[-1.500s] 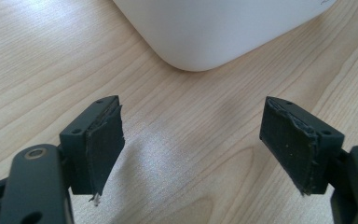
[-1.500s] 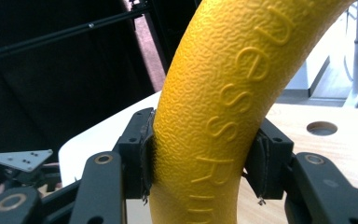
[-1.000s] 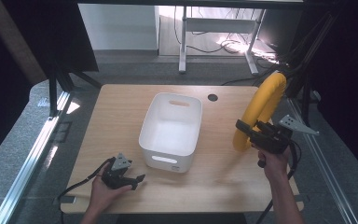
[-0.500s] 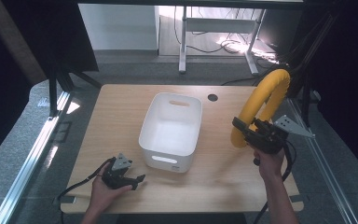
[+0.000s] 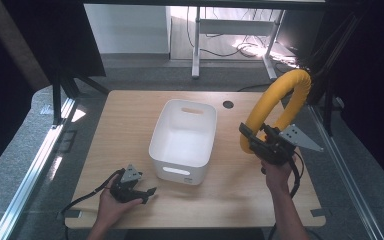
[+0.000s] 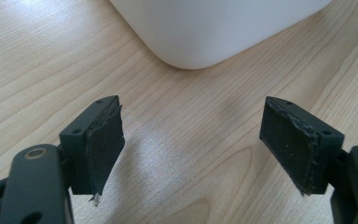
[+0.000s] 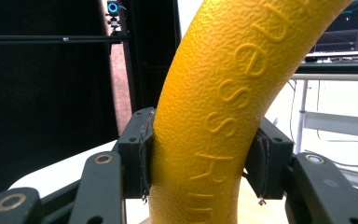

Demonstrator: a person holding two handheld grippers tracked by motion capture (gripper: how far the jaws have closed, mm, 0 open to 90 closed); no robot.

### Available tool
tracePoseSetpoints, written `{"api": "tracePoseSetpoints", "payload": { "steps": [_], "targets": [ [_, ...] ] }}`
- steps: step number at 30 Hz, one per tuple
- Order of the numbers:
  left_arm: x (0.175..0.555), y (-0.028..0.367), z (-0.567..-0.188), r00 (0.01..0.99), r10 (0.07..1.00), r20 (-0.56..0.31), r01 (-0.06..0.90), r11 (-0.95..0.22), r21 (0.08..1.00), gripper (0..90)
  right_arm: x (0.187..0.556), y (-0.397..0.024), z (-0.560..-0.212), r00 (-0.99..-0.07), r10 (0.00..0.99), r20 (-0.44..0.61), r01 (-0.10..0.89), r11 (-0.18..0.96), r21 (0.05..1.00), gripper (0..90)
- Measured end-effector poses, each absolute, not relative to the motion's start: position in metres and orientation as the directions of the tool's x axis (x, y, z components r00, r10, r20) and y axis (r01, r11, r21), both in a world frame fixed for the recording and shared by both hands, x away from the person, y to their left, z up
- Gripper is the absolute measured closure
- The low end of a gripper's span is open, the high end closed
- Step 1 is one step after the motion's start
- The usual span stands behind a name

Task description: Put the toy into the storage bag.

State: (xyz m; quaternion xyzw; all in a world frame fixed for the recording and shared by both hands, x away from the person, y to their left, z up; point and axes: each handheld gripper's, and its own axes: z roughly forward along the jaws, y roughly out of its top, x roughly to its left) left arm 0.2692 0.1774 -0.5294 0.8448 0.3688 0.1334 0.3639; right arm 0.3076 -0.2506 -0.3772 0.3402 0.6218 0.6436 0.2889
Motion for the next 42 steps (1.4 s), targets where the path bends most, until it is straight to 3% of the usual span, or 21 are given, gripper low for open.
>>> {"api": "tracePoseSetpoints", "payload": {
  "steps": [16, 27, 42],
  "targets": [
    [0.270, 0.176, -0.531, 0.697, 0.716, -0.046, 0.527, -0.468, 0.709, 21.6, 0.306, -0.209, -0.372, -0.583, 0.812, 0.021, -0.038, -0.054, 0.998, 48.8],
    [0.270, 0.177, -0.531, 0.699, 0.713, -0.043, 0.525, -0.472, 0.708, 21.5, 0.297, -0.169, -0.367, -0.530, 0.844, -0.083, -0.128, 0.018, 0.992, 48.6],
    [0.270, 0.176, -0.532, 0.701, 0.711, -0.044, 0.527, -0.475, 0.705, 21.5, 0.296, -0.150, -0.368, -0.527, 0.842, -0.112, -0.137, 0.046, 0.990, 48.5]
  ]
}}
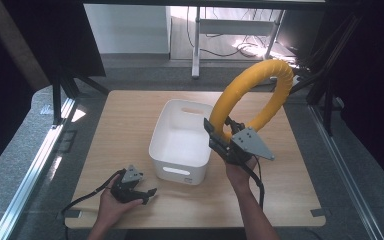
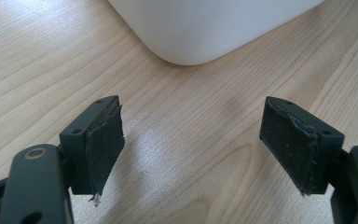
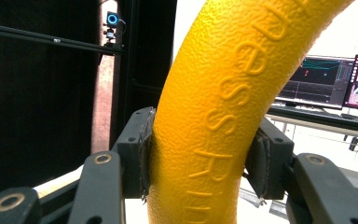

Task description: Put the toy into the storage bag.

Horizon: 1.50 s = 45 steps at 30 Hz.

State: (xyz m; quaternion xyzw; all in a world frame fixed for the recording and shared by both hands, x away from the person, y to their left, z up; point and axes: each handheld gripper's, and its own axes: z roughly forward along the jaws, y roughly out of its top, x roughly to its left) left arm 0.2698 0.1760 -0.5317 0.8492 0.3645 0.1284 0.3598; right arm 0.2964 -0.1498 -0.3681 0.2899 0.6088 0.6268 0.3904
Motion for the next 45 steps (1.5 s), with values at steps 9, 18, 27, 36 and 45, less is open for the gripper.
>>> {"api": "tracePoseSetpoints", "payload": {
  "steps": [9, 18, 27, 36, 45],
  "targets": [
    [0.270, 0.176, -0.532, 0.702, 0.711, -0.044, 0.526, -0.476, 0.705, 21.5, 0.292, -0.135, -0.358, -0.513, 0.849, -0.129, -0.176, 0.042, 0.983, 48.4],
    [0.269, 0.177, -0.531, 0.699, 0.714, -0.044, 0.526, -0.472, 0.707, 21.5, 0.287, -0.111, -0.344, -0.539, 0.827, -0.157, -0.213, 0.047, 0.976, 48.4],
    [0.269, 0.181, -0.528, 0.698, 0.715, -0.029, 0.519, -0.478, 0.708, 21.4, 0.285, -0.079, -0.331, -0.570, 0.795, -0.209, -0.248, 0.076, 0.966, 48.4],
    [0.268, 0.182, -0.526, 0.699, 0.715, -0.024, 0.517, -0.482, 0.707, 21.3, 0.288, -0.053, -0.329, -0.600, 0.765, -0.234, -0.258, 0.091, 0.962, 48.4],
    [0.268, 0.182, -0.526, 0.701, 0.713, -0.019, 0.517, -0.489, 0.703, 21.2, 0.293, -0.033, -0.339, -0.626, 0.748, -0.220, -0.232, 0.091, 0.968, 48.2]
  ]
}}
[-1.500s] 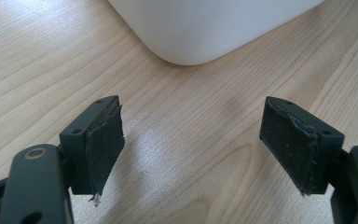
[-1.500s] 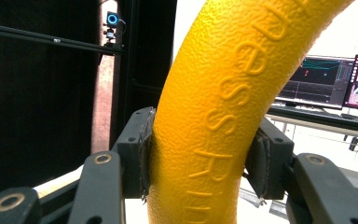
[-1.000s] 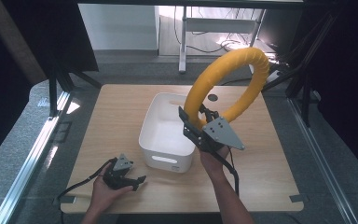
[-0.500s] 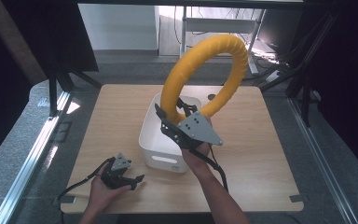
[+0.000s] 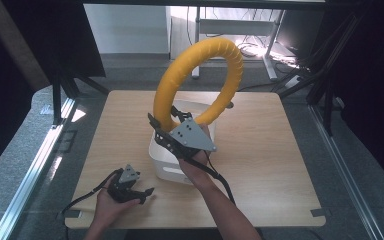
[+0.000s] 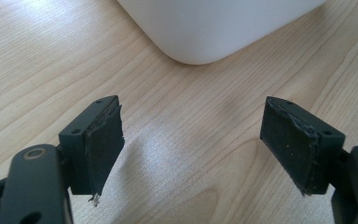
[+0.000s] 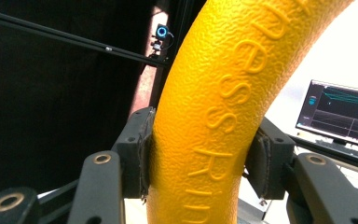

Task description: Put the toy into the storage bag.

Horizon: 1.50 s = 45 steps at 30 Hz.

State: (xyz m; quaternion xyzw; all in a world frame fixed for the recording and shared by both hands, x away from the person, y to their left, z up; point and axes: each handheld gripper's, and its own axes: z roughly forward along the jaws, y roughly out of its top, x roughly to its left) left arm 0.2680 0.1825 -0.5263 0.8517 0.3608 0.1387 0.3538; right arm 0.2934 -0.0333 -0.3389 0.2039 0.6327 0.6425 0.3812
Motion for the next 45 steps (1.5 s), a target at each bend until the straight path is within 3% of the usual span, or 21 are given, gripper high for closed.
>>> {"api": "tracePoseSetpoints", "payload": {
  "steps": [45],
  "targets": [
    [0.267, 0.183, -0.527, 0.706, 0.709, -0.009, 0.514, -0.503, 0.694, 21.2, 0.301, -0.002, -0.374, -0.660, 0.739, -0.133, -0.152, 0.041, 0.987, 47.9]
  ]
}}
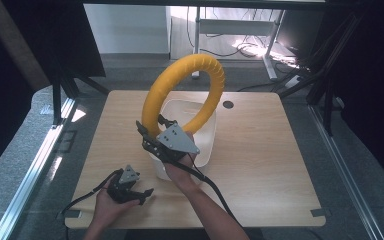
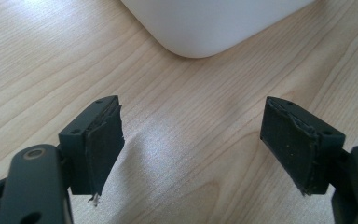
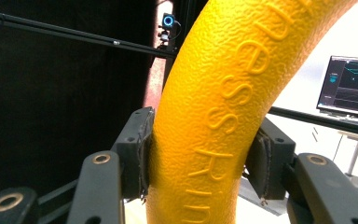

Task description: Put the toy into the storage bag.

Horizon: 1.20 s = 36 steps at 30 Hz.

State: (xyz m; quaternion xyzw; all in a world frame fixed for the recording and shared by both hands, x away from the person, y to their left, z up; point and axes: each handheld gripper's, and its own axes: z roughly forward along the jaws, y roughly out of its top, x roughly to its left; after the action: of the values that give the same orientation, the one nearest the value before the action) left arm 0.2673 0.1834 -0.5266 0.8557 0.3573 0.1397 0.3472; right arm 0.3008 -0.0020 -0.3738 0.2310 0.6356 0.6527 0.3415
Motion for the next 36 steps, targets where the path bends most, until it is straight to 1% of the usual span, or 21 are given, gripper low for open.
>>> {"api": "tracePoseSetpoints", "payload": {
  "steps": [10, 15, 19, 36],
  "targets": [
    [0.267, 0.183, -0.527, 0.710, 0.705, -0.005, 0.515, -0.513, 0.687, 21.2, 0.302, -0.002, -0.379, -0.658, 0.743, -0.123, -0.140, 0.040, 0.989, 47.9],
    [0.267, 0.183, -0.527, 0.711, 0.703, -0.006, 0.515, -0.515, 0.685, 21.1, 0.303, 0.000, -0.384, -0.659, 0.747, -0.091, -0.115, 0.020, 0.993, 47.8],
    [0.267, 0.183, -0.527, 0.712, 0.702, -0.007, 0.515, -0.515, 0.685, 21.1, 0.303, 0.001, -0.387, -0.660, 0.746, -0.087, -0.106, 0.023, 0.994, 47.8],
    [0.268, 0.182, -0.529, 0.715, 0.699, -0.010, 0.518, -0.520, 0.680, 21.1, 0.308, 0.000, -0.401, -0.667, 0.745, -0.008, -0.008, 0.004, 1.000, 47.4]
  ]
}}
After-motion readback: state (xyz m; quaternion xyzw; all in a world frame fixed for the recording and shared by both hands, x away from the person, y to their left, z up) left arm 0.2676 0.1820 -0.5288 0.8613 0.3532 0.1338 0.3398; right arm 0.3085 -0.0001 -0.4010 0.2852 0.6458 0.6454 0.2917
